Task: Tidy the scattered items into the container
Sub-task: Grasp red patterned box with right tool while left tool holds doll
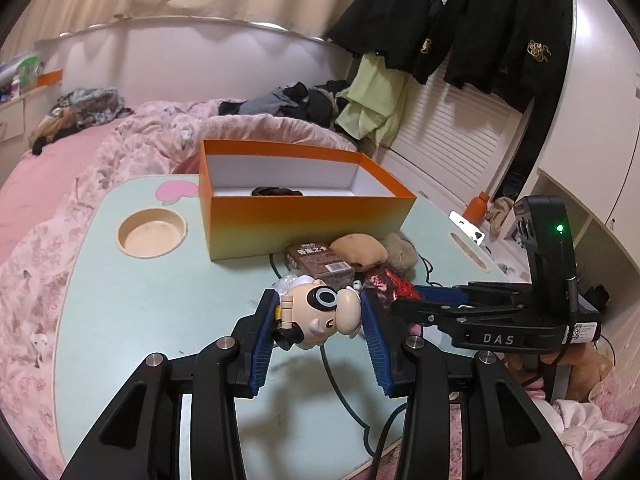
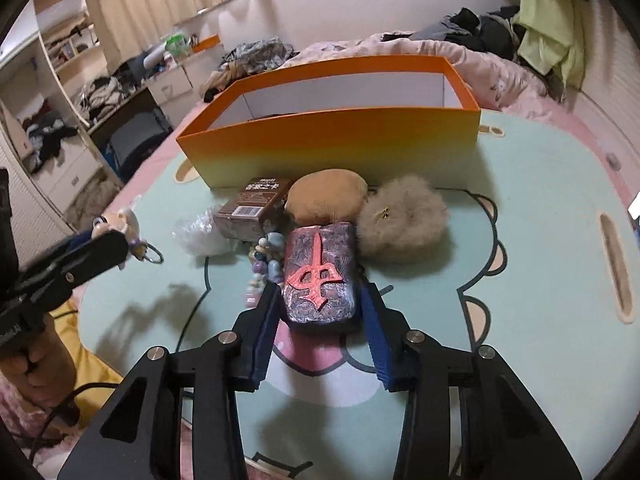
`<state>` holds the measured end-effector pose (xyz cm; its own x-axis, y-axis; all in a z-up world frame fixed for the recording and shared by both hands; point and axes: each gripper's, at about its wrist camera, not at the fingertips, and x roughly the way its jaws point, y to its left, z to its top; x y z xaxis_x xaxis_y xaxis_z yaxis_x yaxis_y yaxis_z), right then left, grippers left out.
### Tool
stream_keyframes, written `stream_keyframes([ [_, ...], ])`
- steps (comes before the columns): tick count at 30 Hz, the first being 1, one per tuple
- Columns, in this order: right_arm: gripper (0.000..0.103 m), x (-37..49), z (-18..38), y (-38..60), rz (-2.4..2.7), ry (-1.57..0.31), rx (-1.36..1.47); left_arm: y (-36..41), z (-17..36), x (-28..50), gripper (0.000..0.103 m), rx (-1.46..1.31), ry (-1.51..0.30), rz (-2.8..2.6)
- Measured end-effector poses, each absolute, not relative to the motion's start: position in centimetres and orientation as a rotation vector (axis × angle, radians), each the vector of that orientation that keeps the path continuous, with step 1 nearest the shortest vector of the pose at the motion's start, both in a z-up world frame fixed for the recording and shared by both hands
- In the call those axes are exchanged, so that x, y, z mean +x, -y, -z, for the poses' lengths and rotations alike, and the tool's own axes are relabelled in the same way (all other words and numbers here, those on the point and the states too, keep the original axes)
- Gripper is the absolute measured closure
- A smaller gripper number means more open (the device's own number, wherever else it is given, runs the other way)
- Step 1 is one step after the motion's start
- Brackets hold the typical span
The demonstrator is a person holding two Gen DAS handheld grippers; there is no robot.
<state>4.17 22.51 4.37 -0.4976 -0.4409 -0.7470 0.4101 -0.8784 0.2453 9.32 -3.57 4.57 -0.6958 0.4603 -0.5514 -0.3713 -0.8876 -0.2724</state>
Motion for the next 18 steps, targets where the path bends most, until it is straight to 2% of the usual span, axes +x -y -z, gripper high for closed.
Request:
stream_keyframes([
  [11,0.061,6.3,-6.0,-25.6,2.401,0.215,1.070,3.7,-4.7,9.3,0.063,-0.872,0.208,-2.534],
  [18,0.059,5.7,-4.5,-25.2,2.380,0.149,1.205,4.0,-4.7,9.1,0.063,-0.882,0.221,-2.530],
])
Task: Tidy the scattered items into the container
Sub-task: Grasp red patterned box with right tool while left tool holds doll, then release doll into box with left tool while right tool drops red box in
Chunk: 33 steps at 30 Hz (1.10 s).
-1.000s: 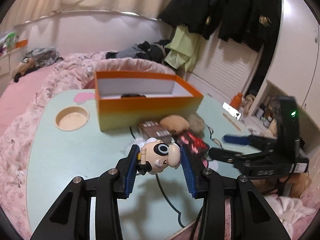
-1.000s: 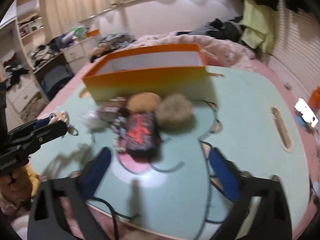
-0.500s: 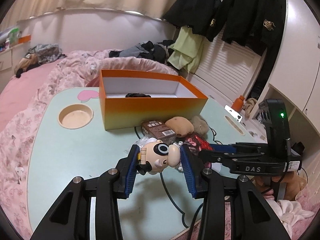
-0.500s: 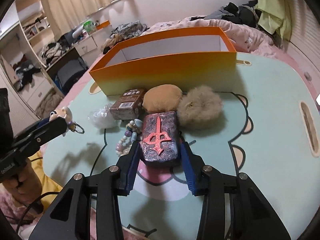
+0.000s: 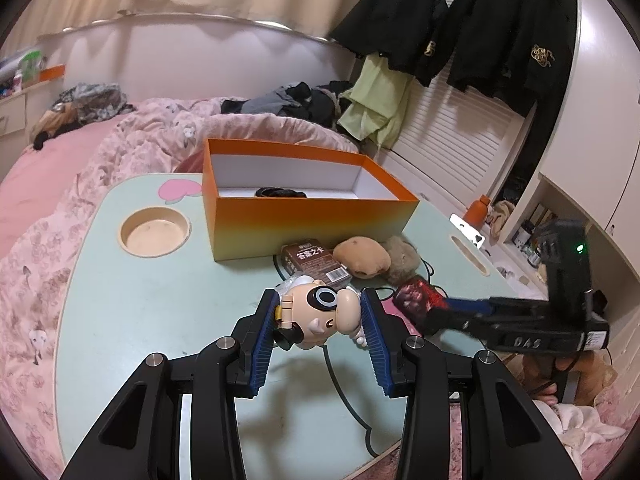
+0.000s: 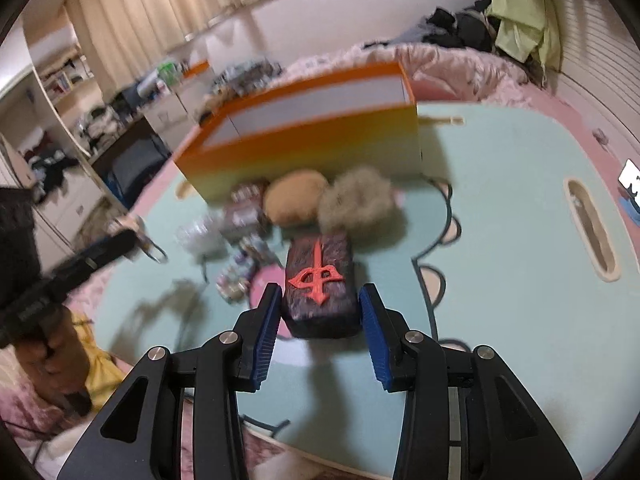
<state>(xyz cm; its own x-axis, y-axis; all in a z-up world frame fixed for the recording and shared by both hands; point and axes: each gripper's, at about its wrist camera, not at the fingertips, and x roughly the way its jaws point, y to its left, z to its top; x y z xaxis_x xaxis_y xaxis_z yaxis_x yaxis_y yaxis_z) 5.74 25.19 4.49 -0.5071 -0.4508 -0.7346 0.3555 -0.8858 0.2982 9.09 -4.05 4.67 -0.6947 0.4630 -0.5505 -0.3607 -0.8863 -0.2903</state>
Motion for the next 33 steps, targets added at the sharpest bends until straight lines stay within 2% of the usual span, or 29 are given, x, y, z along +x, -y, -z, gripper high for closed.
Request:
stream_keyframes([
  [5,0.057,5.2,-4.1,-24.9,2.373,0.120,1.235,4.1,-4.7,9.1,0.063,-0.876,0.224,-2.533],
  [6,0.053,5.2,-4.1,-24.9,2.378,0.112,1.237,4.1,-4.7,9.1,0.063,-0.876,0.227,-2.533],
  [7,0.041,5.1,-4.1,-24.6,2.386,0.095,1.237,4.2,-4.7,9.0,0.063,-0.876,0.228,-2.533],
  [8,0.035,5.0,-4.2,-24.4,2.396,0.074,1.235,4.2,-4.7,9.0,0.063,-0.876,0.229,-2.534],
  [15,0.034,5.2,-3.9,-22.7,2.429,-0.100,1.230,4.5,-4.7,8.9,0.063,-0.875,0.248,-2.533],
  [16,0.041,5.4,-3.8,-22.6,2.433,-0.114,1.225,4.6,-4.8,8.9,0.063,-0.875,0.252,-2.534],
  [17,0.059,5.5,-3.9,-22.7,2.440,-0.123,1.218,4.7,-4.8,8.8,0.063,-0.875,0.256,-2.536],
  [18,0.062,5.6,-3.9,-22.8,2.443,-0.122,1.214,4.8,-4.8,8.8,0.063,-0.875,0.258,-2.539],
  [26,0.062,5.7,-5.0,-25.7,2.467,0.096,1.135,5.9,-5.5,8.3,0.063,-0.868,0.302,-2.564],
  [33,0.062,5.5,-7.1,-26.7,2.479,0.157,1.045,5.5,-7.3,7.0,0.063,-0.827,0.277,-2.601],
])
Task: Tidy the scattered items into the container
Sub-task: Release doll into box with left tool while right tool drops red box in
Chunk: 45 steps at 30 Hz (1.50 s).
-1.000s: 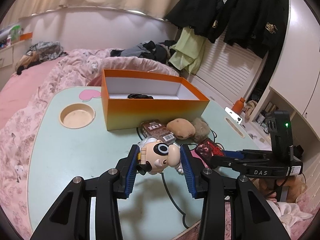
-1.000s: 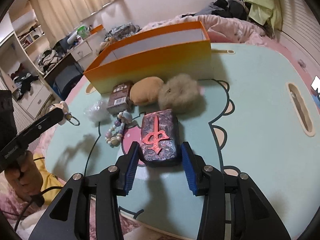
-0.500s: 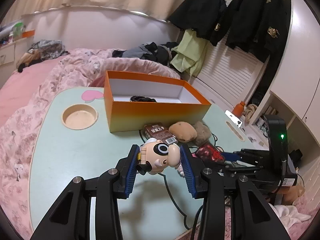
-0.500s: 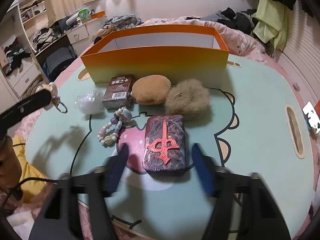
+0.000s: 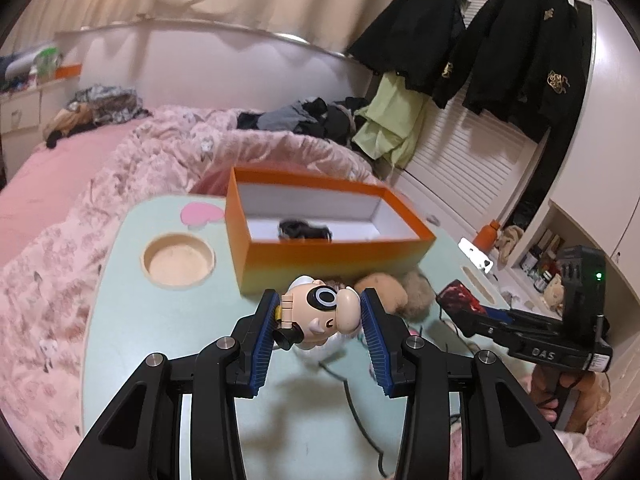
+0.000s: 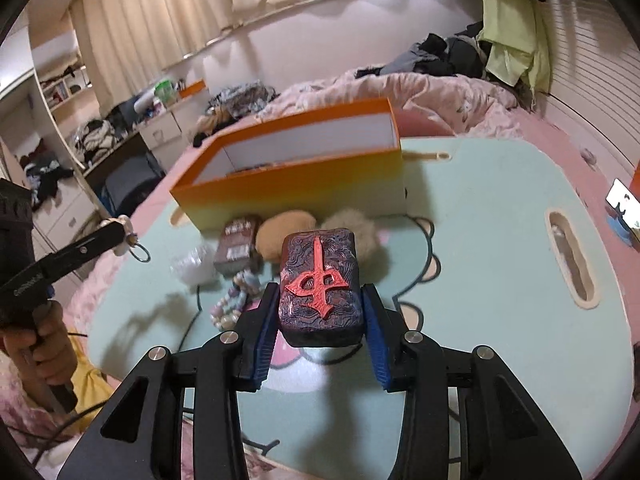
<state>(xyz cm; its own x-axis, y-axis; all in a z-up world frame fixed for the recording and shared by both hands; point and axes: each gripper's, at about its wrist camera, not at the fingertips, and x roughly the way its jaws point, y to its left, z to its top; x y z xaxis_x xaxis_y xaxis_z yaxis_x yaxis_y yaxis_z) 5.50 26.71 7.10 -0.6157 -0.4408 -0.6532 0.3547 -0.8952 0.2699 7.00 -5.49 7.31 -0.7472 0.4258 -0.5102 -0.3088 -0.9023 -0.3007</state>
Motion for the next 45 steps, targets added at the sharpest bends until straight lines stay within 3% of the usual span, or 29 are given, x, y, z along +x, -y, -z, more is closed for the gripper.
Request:
stream_keyframes([
  [19,0.062,-6.9,-13.7,-25.2,2.483,0.145,0.988,3.3,-11.0,-6.4,0.063,-0.935,0.347,-2.601],
  [41,0.061,-16.0,-9.6,-20.9,2.105,0.056,1.343,1.0,-6.3,-13.1,0.063,-1.279,0.238,-2.502],
  [45,0.061,-16.6,-10.1,-21.1,2.084,0.070,1.357,2.0,-6.4,-13.2,0.052,-1.259,0.342,-2.474],
])
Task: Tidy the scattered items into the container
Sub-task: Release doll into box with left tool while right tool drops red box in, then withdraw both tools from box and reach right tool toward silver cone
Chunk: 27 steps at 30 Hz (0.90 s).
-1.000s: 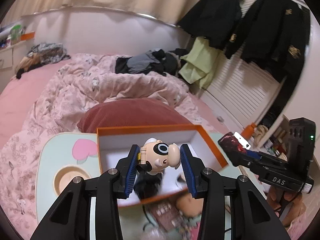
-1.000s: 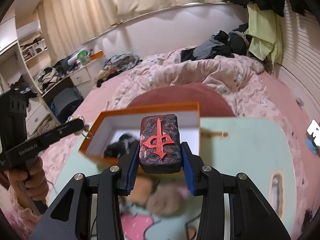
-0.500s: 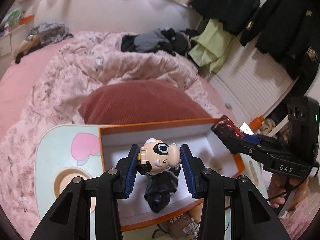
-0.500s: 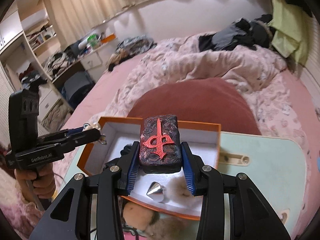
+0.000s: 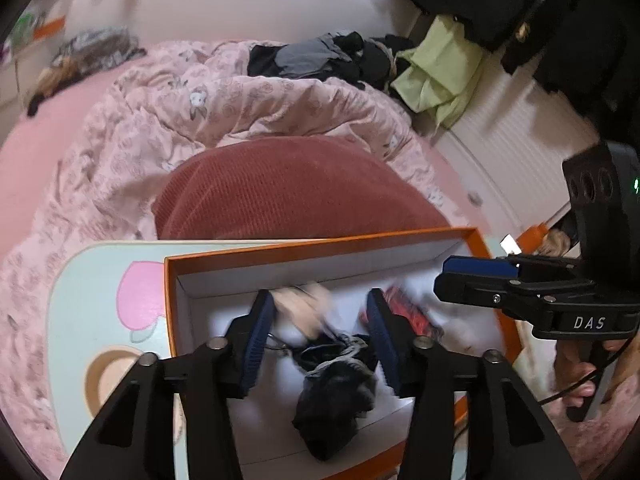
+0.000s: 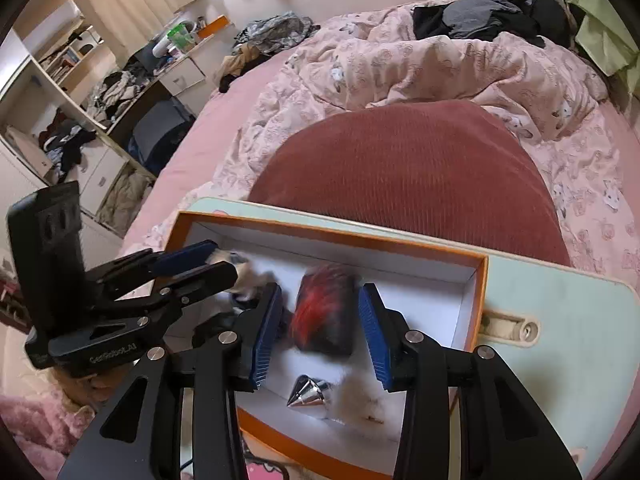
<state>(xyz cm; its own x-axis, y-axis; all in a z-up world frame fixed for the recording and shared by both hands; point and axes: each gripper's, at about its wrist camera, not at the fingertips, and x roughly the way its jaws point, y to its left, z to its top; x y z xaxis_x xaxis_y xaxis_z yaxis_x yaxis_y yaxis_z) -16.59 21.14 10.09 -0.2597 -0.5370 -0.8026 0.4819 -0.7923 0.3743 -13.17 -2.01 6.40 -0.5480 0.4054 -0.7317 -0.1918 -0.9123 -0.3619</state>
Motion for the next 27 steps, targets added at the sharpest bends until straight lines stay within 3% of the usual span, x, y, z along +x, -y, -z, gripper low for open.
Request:
stream_keyframes([
  [12,0.061,-16.6,-8.2,-19.3,1.658,-0.187,1.650,3.7,-6.4,-12.2,0.052,-1.240,0.437,-2.472],
  [17,0.061,-16.1,-8.4,-17.2,1.595,-0.374,1.602,4.2,-6.6,-11.8,0.052,-1.230,0.459,-2.480],
  [24,0.062,-16.6,-4.1,-15.1,1.430,-0.578,1.756,5.3,-7.4,-11.5,0.052,-1.197,0.488,-2.501],
  [27,0.071,-16.3,-2.8,-14.8,1.387,-0.646,1.765,5.9,-7.7,-11.4,0.052,-1.179,0.519,-2.510],
])
